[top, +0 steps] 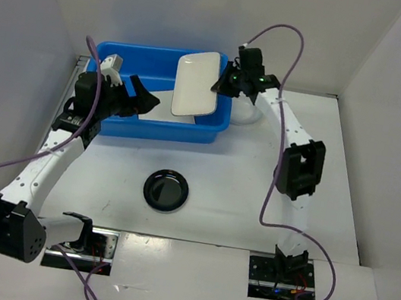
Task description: Place the mixed dishes into the plastic bin
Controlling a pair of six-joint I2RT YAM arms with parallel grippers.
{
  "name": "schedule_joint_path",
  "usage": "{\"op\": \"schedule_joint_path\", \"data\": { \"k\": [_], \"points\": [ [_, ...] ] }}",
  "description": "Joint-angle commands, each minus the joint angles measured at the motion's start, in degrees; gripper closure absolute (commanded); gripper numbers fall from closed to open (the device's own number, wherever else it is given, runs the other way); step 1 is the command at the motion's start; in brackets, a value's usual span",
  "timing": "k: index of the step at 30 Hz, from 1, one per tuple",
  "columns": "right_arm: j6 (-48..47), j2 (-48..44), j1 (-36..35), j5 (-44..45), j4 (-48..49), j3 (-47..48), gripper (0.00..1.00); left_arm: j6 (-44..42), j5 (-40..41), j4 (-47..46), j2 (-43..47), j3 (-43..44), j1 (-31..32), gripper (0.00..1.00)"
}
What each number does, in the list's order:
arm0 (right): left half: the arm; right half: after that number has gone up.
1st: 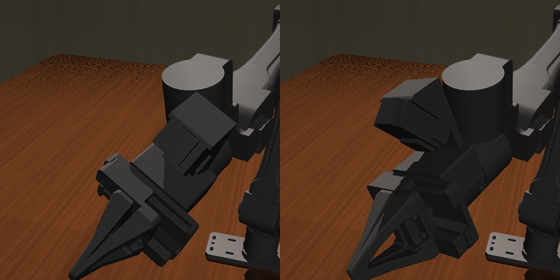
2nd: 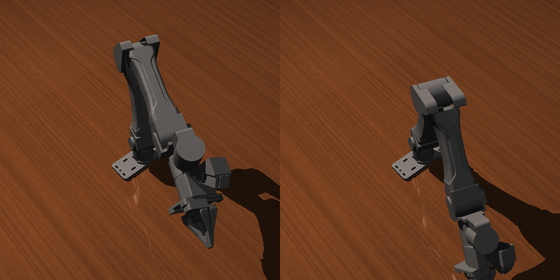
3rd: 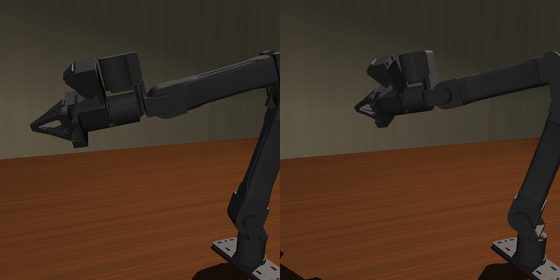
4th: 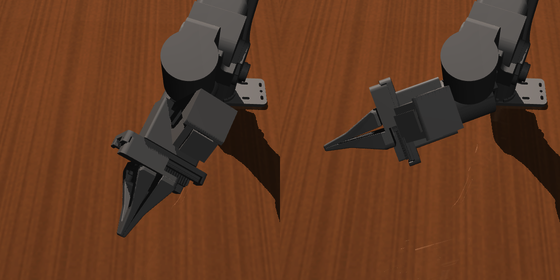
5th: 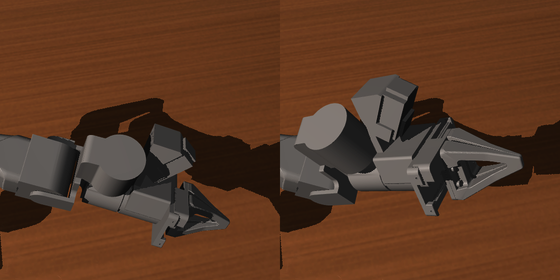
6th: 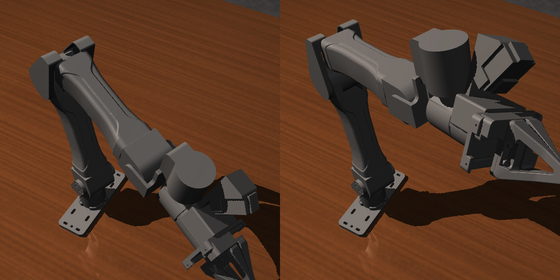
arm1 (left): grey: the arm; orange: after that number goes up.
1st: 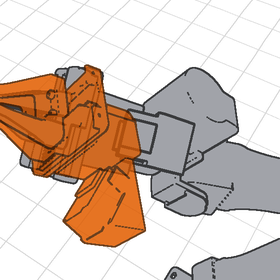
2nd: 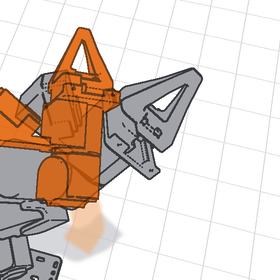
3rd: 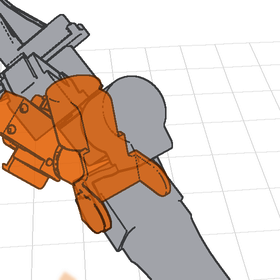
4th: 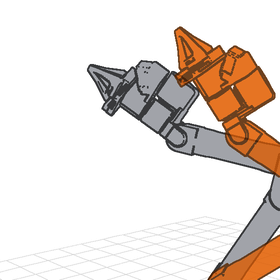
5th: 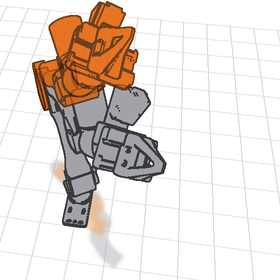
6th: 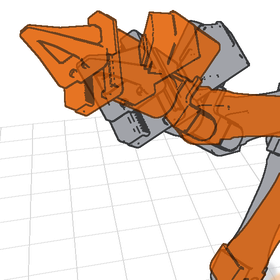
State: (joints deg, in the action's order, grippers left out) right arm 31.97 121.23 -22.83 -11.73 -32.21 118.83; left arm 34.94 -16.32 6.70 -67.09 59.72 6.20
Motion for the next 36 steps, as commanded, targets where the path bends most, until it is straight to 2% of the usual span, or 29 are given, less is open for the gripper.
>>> {"op": "schedule_joint_path", "data": {
  "k": [1,3,4,6,7,8,9,12,16,36],
  "points": [
    [-0.5,2.5,-2.83,-1.81,5.06,12.37,1.0,0.57,0.23,0.85,2.83,-1.01,0.22,0.0],
    [-0.5,6.72,-3.44,-1.28,0.77,20.54,1.0,0.57,0.23,1.56,3.54,-1.63,0.22,0.0],
    [-1.02,11.79,-3.45,-1.28,-1.35,24.14,1.0,0.57,0.23,2.17,3.54,-1.63,0.22,0.0],
    [-1.03,17.78,-5.02,-0.75,-8.44,37.48,1.0,0.04,0.76,2.71,4.77,-2.16,0.22,0.0],
    [-1.03,24.43,-5.03,0.03,-10.84,42.84,1.0,0.04,0.76,2.71,4.78,-2.16,0.22,0.0],
    [-1.03,27.71,-5.81,0.04,-13.04,53.33,1.0,0.04,0.76,3.31,4.78,-2.16,0.22,0.0],
    [-1.03,29.14,-5.82,0.04,-14.19,54.05,1.0,0.04,0.76,3.32,5.38,-2.68,0.22,0.0],
    [-0.24,28.45,-6.87,-0.49,-10.07,46.42,1.0,-0.57,1.29,4.63,6.0,-3.29,0.22,0.0],
    [-0.24,32.13,-7.4,1.36,-12.0,50.35,1.0,-1.1,1.9,5.17,6.53,-3.83,0.22,0.0],
    [-2.96,38.2,-8.46,6.1,-15.51,47.99,1.0,-1.1,2.42,4.12,5.48,-4.88,0.75,0.0]
  ]
}}
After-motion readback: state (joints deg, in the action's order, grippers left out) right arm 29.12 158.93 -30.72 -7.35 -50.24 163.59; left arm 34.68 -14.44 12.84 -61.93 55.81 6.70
